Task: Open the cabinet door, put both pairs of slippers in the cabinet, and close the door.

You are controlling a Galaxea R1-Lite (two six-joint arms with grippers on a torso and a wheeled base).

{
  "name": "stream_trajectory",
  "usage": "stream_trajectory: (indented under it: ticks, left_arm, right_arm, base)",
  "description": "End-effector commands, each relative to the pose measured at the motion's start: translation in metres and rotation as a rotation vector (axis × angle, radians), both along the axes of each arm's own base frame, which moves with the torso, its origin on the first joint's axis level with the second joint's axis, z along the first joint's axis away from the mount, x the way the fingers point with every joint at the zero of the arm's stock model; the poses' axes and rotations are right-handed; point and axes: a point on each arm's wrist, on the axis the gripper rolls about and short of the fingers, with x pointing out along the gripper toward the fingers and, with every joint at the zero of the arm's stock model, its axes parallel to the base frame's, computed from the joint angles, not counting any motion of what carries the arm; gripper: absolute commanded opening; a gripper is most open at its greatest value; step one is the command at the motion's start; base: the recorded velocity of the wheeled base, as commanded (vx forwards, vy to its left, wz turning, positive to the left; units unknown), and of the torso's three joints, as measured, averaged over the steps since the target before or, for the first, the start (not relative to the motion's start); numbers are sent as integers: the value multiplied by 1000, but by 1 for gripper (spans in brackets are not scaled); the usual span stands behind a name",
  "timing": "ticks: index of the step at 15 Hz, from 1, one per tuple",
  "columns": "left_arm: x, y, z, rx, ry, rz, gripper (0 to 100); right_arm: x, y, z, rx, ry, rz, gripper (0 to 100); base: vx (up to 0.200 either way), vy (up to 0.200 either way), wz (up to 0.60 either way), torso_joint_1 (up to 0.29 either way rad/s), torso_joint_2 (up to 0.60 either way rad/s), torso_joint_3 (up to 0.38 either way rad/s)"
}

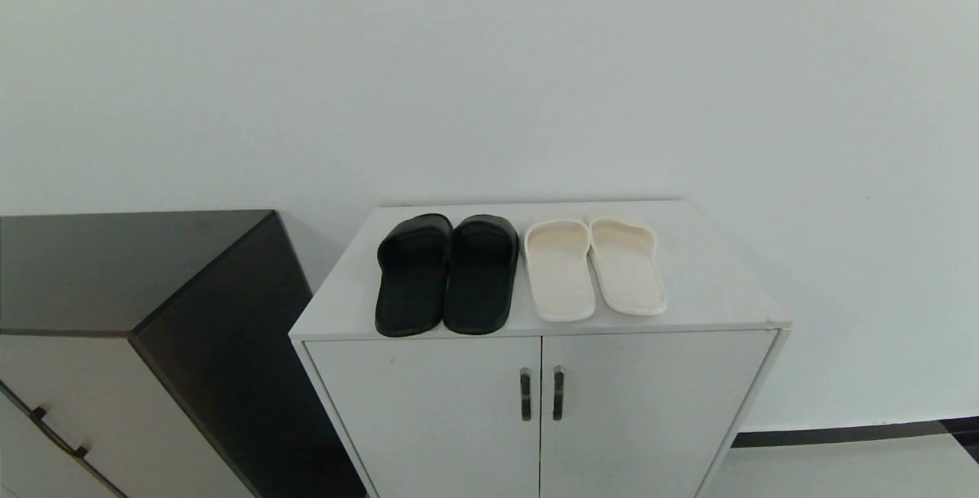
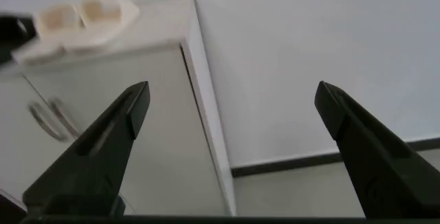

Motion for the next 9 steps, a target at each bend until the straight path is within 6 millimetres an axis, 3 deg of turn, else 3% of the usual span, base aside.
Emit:
stream_trajectory:
  ticks: [1,3,5,7,9]
  left_arm:
    - [0,0,0,0,0,0,0]
    - [0,0,0,0,0,0,0]
    - [0,0,0,1,2,0,0]
    - [0,0,0,0,2,0,0]
    - [0,0,0,1,0,0,0]
  right_arm:
    - [-7,1,76,75,16,43,100]
    - [18,4,71,-13,177,190,100]
    - [59,7,91,-5,268,300,100]
    - [94,11,98,-12,306,360,100]
    - [129,33,102,-18,319,383,100]
  base:
    - [0,0,0,0,0,0]
    - [0,0,0,0,0,0]
    - [0,0,0,0,0,0]
    - [0,0,0,0,0,0]
    - [0,0,0,0,0,0]
